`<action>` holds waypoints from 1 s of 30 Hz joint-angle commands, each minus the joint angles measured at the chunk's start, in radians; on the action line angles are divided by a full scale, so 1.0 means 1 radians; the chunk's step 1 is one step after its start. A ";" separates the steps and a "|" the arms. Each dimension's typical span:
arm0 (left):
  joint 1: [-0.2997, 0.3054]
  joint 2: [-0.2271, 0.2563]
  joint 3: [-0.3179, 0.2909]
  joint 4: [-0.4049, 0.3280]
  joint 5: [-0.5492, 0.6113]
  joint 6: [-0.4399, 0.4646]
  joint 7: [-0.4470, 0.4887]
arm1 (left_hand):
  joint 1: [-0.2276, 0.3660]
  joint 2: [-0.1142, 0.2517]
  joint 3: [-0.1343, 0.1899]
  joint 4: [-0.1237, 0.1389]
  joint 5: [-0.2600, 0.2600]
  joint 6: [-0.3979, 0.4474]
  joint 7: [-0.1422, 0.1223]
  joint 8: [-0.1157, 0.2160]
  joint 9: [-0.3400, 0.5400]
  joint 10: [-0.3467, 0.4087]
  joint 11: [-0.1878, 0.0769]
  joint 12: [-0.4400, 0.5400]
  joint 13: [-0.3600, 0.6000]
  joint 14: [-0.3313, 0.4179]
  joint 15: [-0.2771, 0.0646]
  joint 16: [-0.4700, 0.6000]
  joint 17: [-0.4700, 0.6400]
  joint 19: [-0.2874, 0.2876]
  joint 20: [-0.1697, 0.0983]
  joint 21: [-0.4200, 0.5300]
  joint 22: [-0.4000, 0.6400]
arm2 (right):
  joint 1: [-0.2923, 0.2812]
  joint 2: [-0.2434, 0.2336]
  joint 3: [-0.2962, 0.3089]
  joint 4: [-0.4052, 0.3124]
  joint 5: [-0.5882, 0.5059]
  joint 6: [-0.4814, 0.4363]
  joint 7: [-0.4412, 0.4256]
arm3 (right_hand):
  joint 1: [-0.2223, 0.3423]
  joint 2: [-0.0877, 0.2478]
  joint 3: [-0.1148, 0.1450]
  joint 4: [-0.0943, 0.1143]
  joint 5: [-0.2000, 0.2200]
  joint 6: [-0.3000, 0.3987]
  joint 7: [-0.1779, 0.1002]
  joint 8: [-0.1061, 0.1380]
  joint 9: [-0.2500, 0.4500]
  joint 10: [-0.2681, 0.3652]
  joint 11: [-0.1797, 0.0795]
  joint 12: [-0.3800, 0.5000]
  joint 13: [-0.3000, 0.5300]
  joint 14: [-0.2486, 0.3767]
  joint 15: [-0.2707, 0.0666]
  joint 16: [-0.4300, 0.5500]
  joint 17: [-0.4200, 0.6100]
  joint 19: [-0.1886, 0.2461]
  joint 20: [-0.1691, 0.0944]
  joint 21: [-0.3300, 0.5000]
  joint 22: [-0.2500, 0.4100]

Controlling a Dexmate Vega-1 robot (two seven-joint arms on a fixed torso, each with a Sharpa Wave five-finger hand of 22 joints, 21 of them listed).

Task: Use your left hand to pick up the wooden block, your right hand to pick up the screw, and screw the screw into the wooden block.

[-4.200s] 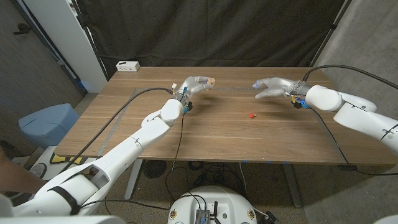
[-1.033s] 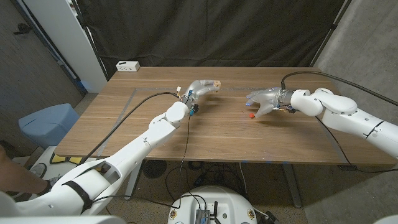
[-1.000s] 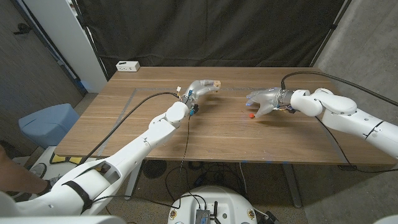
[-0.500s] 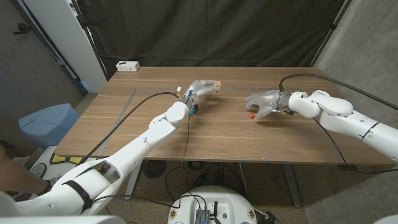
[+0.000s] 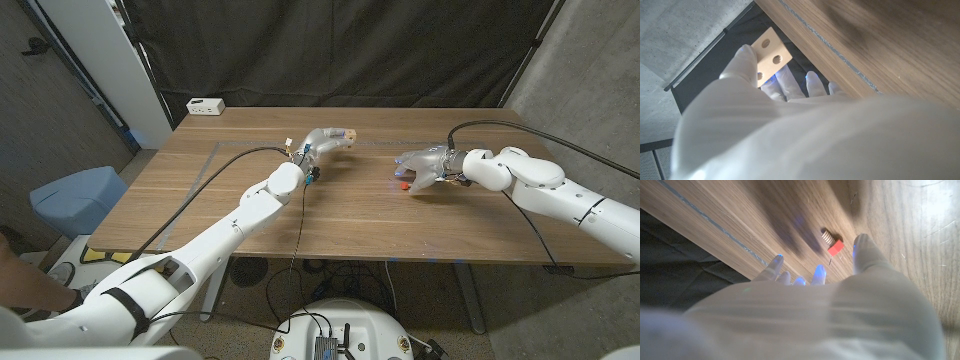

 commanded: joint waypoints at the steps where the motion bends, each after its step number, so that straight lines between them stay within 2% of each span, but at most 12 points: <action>1: 0.006 0.003 0.001 -0.014 0.002 0.006 0.002 | 0.000 0.009 0.000 0.000 -0.002 0.009 0.000 0.004 0.004 0.008 -0.002 0.000 0.004 0.007 -0.082 0.006 0.000 -0.007 0.006 0.001 0.006 | -0.002 0.006 -0.007 0.004 -0.007 -0.006 -0.007 | 0.013 0.004 0.010 0.002 0.008 0.015 0.004 0.007 0.006 0.003 -0.002 0.004 0.003 0.003 -0.007 0.006 0.002 0.012 -0.001 0.006 0.004; 30: 0.041 0.028 -0.007 -0.071 0.010 0.027 0.019 | 0.001 0.014 -0.003 -0.001 -0.001 0.013 0.001 0.004 0.004 0.012 -0.002 -0.005 0.007 0.009 -0.082 0.007 -0.001 -0.008 0.007 0.002 0.006 | -0.004 0.023 -0.014 0.001 0.012 -0.057 0.008 | 0.012 0.004 0.013 0.008 0.007 0.042 0.019 0.027 0.015 0.007 0.007 0.007 0.004 0.002 -0.006 0.008 0.006 0.015 -0.004 0.005 0.004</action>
